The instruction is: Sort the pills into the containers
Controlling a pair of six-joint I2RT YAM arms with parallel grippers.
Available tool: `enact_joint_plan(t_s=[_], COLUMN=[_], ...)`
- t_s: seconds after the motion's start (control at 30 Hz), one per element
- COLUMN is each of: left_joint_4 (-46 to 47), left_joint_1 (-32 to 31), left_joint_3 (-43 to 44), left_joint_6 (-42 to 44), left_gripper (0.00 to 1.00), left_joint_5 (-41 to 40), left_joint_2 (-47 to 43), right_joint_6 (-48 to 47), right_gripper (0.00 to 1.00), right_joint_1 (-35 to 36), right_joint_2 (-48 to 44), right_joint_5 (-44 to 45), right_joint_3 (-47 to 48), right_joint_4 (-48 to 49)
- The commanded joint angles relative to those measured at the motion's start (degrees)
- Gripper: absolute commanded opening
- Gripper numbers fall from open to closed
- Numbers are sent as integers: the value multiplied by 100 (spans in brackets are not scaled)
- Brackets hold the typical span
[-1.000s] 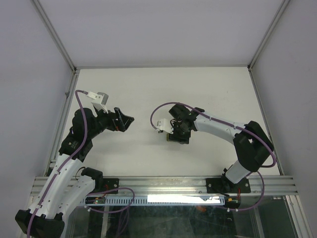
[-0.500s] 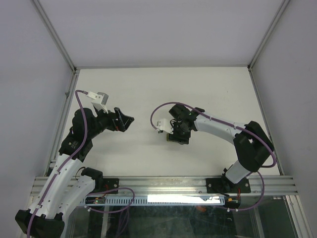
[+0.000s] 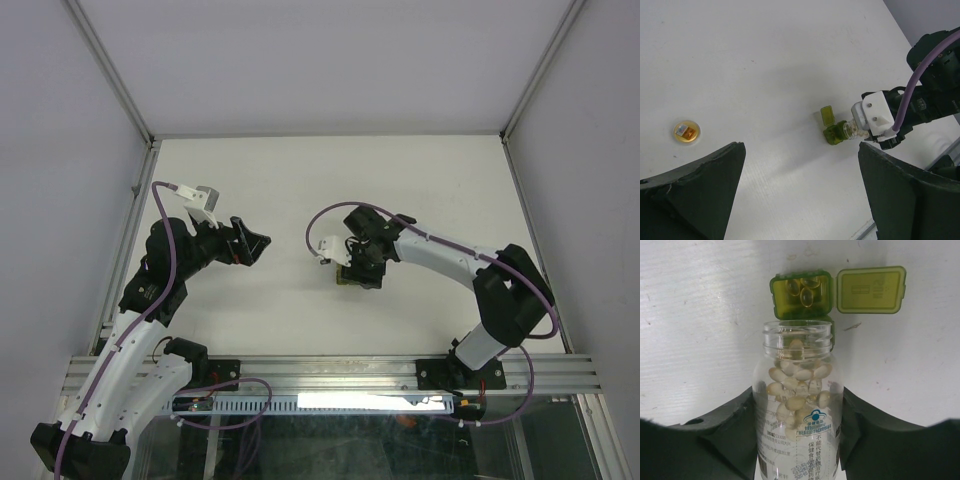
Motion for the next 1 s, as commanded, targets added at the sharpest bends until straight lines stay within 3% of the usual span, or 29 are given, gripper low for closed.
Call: enact_joint_plan(t_s=[0.0, 0.13, 0.2, 0.27, 0.37, 0.47, 0.53, 0.63, 0.73, 0.8, 0.9, 0.97], left_joint_4=[146, 144, 146, 145, 146, 146, 146, 146, 146, 146, 141, 146], left_joint_1=[87, 86, 85, 90, 88, 95, 91, 93, 95, 95, 93, 93], left_joint_3=[75, 65, 92, 81, 81, 66, 79, 65, 91, 69, 86, 67], left_joint_6=[21, 24, 36, 32, 33, 19, 26, 19, 40, 27, 34, 22], left_gripper=[99, 99, 99, 99, 99, 99, 99, 99, 99, 99, 99, 99], left_joint_5=[79, 88, 115, 105, 106, 90, 108, 91, 120, 102, 120, 107], left_joint_2=[-33, -20, -3, -17, -8, -11, -3, -27, -3, -15, -2, -15], right_joint_6=[79, 97, 12, 59, 13, 90, 16, 56, 10, 77, 15, 68], right_gripper=[0, 0, 0, 0, 0, 0, 0, 0, 0, 0, 0, 0], right_joint_1=[-19, -30, -25, -79, -31, -32, -16, -60, -37, -21, -26, -62], right_joint_2=[-241, -109, -303, -58, -282, -73, -350, -50, -314, -140, -338, -149], right_joint_5=[-93, -242, 104, -89, 75, -234, 23, -199, 77, -257, 97, -209], right_joint_3=[-8, 288, -72, 277, -87, 310, -101, 275, -100, 219, -110, 179], right_joint_4=[251, -207, 398, -149, 417, -172, 445, -177, 374, -176, 343, -115])
